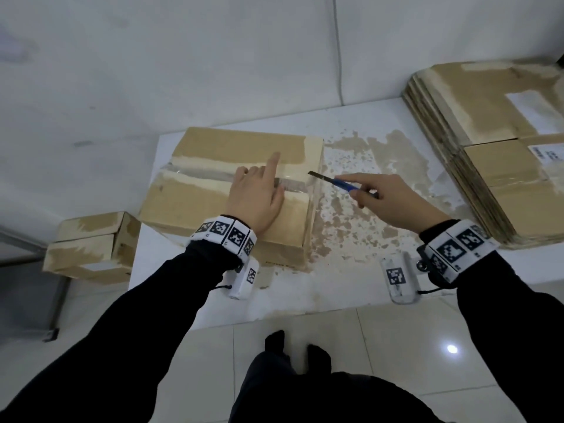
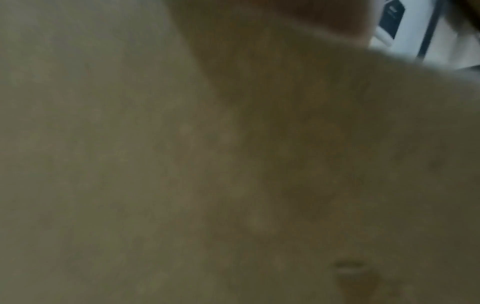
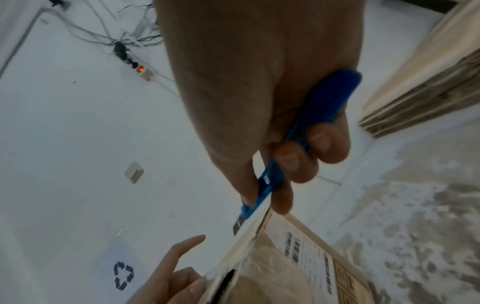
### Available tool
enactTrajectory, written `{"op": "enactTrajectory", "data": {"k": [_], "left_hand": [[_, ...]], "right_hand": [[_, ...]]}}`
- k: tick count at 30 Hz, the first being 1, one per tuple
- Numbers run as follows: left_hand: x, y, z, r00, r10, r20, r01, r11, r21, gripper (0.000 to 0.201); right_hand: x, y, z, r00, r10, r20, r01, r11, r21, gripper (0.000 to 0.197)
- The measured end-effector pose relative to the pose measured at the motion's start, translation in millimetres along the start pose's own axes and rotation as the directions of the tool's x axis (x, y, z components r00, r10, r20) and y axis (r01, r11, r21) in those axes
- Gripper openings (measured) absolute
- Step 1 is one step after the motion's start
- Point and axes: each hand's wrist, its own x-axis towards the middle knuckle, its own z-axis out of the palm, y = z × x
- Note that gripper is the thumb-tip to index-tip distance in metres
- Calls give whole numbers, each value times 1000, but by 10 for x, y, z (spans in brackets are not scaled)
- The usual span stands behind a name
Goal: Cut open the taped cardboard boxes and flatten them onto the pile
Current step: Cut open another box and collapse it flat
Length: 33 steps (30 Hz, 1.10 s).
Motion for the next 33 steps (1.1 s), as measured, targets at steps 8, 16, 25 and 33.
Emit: {"op": "enactTrajectory", "data": {"k": [8,16,25,33], "left_hand": [[274,-229,-140,967,-178,183,183,983,-10,42],[653,-315,-221,875,-76,478,78,997,17,50],[697,-81,-142,873,146,465,-333,875,351,61],[542,3,-133,851,187,492,-413,816,404,69]], "right_hand": [[113,-12,23,997,-66,-34,65,997,-49,36],[77,51,43,986,-97,137,129,959,-253,37],[-13,18,181,985,-130,110,165,891,-423,41],[-11,-51,29,984,-175,29,161,811,-563,39]]}}
